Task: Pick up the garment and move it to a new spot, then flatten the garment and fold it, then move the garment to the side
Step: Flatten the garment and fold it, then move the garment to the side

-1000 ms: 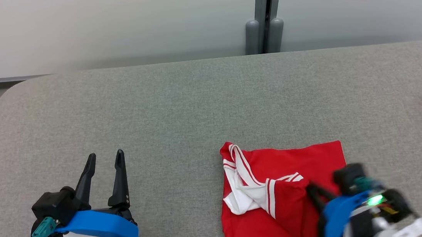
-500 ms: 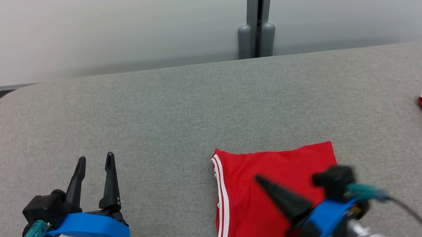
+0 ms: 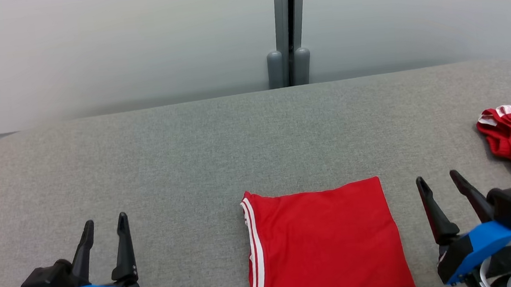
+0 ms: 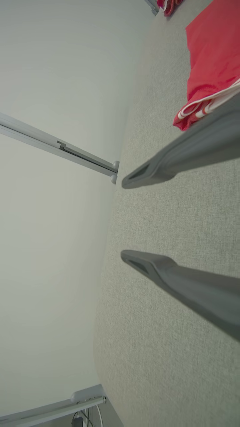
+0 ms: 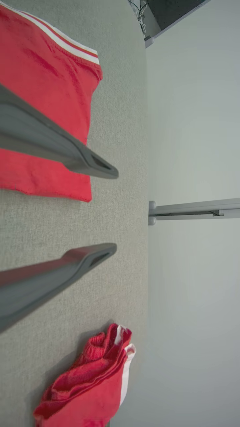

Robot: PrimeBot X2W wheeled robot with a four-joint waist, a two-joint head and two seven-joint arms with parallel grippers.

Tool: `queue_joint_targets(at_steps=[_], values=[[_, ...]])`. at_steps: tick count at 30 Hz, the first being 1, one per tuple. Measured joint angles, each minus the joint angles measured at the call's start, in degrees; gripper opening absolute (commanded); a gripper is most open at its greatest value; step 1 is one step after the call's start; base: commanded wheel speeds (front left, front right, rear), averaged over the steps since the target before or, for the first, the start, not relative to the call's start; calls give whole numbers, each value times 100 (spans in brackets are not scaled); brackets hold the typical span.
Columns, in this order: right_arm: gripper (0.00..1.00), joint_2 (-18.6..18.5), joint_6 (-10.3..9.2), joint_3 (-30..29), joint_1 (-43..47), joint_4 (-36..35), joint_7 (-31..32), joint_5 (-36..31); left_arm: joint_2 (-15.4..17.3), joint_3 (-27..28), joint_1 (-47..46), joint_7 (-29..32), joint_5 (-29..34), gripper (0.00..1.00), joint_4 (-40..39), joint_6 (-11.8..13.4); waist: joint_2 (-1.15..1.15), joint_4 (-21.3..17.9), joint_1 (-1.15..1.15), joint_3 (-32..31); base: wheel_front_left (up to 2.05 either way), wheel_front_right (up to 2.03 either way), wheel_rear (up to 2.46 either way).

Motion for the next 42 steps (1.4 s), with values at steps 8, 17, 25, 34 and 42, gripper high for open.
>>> queue_joint_targets(at_steps=[8,17,25,34,42], values=[[100,74,0,-209,119,194,-114,-34,-73,177,280,-8,71,100,-52,-2,0,-39,0,-123,0,0,0],[100,129,0,-288,115,68,-13,-86,-162,255,336,-8,149,100,-71,-36,0,-1,0,-71,0,0,0],[100,246,0,-143,-111,-103,1017,293,-171,298,287,-8,204,100,-90,-67,0,9,1,91,0,0,0],[100,314,0,-185,-514,104,3623,90,-200,232,40,-5,271,100,-110,-121,0,77,0,277,0,0,0],[100,342,0,109,-844,961,4118,168,-175,123,-148,56,316,100,-115,-171,0,158,1,514,0,0,0]])
